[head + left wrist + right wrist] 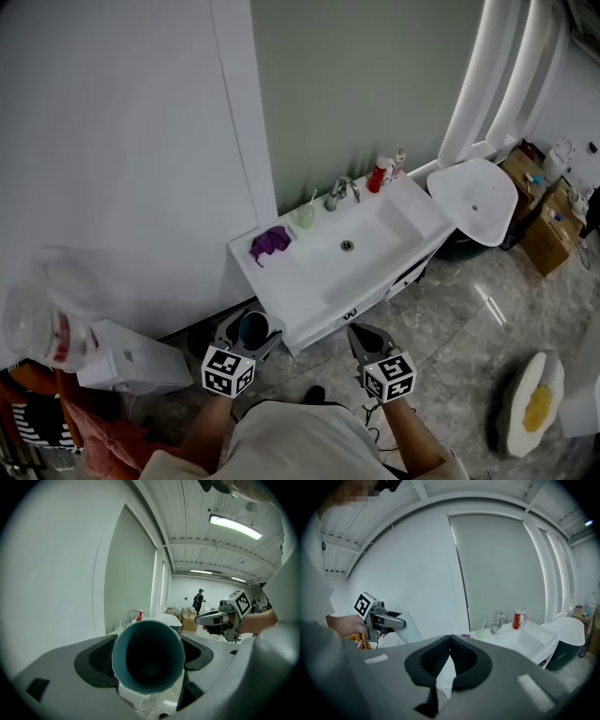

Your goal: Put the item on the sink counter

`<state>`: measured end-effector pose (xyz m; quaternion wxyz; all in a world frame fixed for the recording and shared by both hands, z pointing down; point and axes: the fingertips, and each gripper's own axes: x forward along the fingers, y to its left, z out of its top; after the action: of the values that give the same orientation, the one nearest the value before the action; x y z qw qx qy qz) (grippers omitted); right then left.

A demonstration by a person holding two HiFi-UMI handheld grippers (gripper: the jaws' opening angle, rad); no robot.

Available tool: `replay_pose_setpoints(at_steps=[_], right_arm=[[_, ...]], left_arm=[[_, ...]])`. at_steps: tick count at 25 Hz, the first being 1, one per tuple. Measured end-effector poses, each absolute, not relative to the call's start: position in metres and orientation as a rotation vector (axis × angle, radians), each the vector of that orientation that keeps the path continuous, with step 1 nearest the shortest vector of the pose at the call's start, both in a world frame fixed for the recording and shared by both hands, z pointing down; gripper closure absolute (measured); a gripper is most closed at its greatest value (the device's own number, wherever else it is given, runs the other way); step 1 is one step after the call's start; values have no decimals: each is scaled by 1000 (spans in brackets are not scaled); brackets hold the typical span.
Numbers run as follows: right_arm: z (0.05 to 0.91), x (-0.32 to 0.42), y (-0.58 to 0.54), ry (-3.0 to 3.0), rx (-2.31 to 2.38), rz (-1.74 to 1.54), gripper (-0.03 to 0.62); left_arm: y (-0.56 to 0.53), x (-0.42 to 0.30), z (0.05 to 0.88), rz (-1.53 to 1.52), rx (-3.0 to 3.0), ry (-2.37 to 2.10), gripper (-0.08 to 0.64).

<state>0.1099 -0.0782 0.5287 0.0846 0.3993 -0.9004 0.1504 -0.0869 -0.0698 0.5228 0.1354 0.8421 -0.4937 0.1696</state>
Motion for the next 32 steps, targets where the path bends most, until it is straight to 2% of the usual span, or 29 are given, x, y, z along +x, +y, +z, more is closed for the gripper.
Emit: replay_pose_setpoints(at_steps=[10, 32], right_arm=[[543, 106, -113, -2683, 1142, 513, 581], [575, 34, -205, -2654, 1122, 633, 581]], left_arm=[[-92, -85, 537, 506, 2385, -1439, 173], [-214, -131, 581, 662, 2435, -1238, 173]])
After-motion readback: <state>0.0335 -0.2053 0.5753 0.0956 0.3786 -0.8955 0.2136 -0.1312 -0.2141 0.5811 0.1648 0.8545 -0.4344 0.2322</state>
